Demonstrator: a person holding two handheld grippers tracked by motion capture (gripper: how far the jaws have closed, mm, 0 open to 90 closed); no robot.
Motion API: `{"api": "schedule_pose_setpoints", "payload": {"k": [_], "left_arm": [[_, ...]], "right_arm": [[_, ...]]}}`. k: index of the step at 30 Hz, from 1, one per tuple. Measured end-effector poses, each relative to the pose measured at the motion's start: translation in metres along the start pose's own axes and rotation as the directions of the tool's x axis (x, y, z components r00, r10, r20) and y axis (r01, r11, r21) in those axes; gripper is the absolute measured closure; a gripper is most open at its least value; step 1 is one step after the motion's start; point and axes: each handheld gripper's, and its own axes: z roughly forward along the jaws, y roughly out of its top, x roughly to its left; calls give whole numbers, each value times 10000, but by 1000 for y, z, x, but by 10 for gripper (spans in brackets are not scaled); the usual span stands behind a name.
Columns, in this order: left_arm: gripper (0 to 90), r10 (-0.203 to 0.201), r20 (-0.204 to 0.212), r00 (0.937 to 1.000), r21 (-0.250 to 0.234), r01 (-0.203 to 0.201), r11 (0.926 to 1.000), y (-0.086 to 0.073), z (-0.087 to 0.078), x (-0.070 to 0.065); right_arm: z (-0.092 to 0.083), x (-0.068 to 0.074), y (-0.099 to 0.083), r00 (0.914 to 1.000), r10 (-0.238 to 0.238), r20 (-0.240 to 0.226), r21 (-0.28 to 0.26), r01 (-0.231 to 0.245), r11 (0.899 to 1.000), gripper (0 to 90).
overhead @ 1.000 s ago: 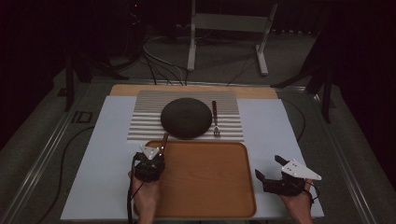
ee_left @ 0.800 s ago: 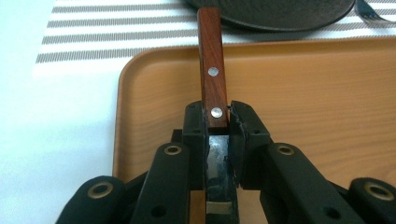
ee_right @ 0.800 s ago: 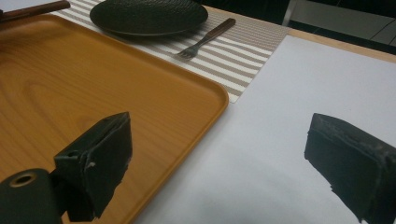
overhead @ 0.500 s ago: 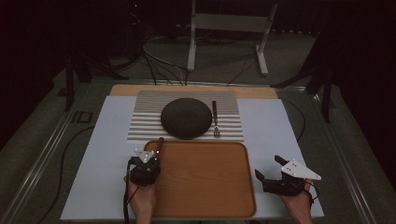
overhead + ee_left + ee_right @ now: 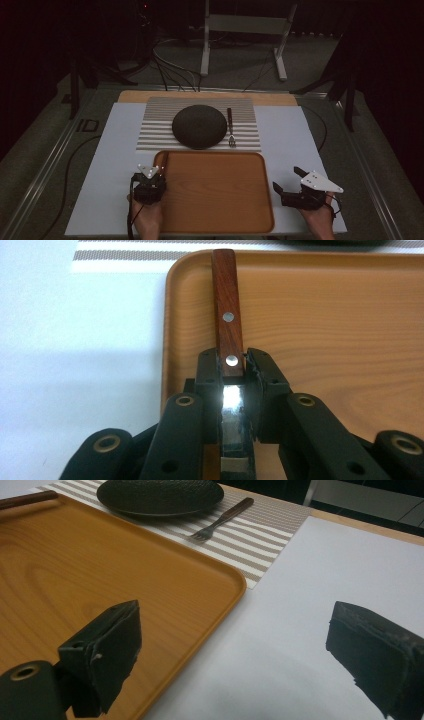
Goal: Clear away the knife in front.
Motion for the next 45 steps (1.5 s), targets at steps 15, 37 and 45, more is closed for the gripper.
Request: {"api": "schedule_pose_setpoints", "payload": {"k": [15,37,45], "left_arm": [[446,455,439,9980,-531,-431,9977,15,-4,2],[0,1991,2417,9497,-2581,-1349,9567,63,-10,18],[0,2593,2599,9302,-3000,-1774,9373,78,-15,26]], "right_arm": [[0,0,0,10000,5,-10,-7,-5,10000,75],[-1,-1,0,10000,42,7,-54,-42,10000,75],[-2,-1,0,10000,68,36,-94,-68,9999,75]]}}
